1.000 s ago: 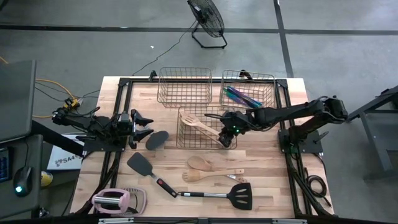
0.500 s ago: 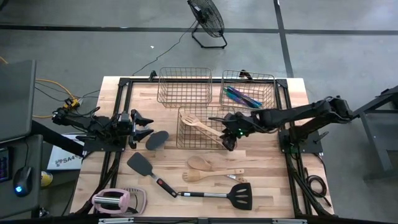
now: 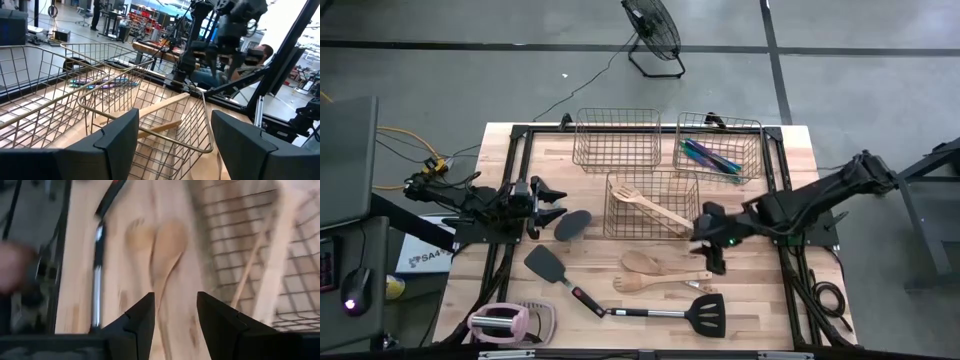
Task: Pick & Place Kitchen Items
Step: Put the wooden spatula into the bottom wire basket
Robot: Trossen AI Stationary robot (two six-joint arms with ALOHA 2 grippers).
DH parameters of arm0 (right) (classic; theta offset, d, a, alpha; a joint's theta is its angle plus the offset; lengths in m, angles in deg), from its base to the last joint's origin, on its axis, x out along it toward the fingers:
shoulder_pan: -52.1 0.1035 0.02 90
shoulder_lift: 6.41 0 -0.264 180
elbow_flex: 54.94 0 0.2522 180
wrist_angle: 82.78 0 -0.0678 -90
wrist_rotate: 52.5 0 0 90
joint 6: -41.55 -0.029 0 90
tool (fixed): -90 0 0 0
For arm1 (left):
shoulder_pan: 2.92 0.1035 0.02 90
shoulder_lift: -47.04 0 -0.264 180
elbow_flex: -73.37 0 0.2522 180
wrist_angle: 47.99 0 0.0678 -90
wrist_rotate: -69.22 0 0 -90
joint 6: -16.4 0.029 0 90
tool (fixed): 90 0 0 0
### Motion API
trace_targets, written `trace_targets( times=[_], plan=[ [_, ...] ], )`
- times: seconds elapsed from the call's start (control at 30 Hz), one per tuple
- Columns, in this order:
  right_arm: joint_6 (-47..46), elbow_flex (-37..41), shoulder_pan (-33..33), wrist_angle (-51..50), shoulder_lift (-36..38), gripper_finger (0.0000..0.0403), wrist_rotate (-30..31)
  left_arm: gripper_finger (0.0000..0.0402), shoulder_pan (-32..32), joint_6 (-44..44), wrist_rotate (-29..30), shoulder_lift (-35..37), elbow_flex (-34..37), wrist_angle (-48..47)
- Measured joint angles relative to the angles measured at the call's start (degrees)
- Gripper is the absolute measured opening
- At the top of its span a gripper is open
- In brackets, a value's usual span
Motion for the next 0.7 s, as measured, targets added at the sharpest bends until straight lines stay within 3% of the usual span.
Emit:
trace_targets(
  times=[0.13, 0.43, 0.7],
  plan=[
    [2.07, -0.02, 4.09, -5.53, -1.69, 0.0147, -1.11, 0.0244, 0.02, 1.02, 0.02, 0.0, 0.0, -0.24],
    [0.86, 0.0, 10.45, -12.07, -10.76, 0.0214, -0.9, 0.0244, 0.02, 6.16, 1.16, -0.02, 0.0, -0.23],
    [-1.07, 0.0, 12.79, -12.01, -19.83, 0.0219, -0.93, 0.0244, 0.02, 9.23, 2.64, 0.0, 0.0, -0.29]
  ],
)
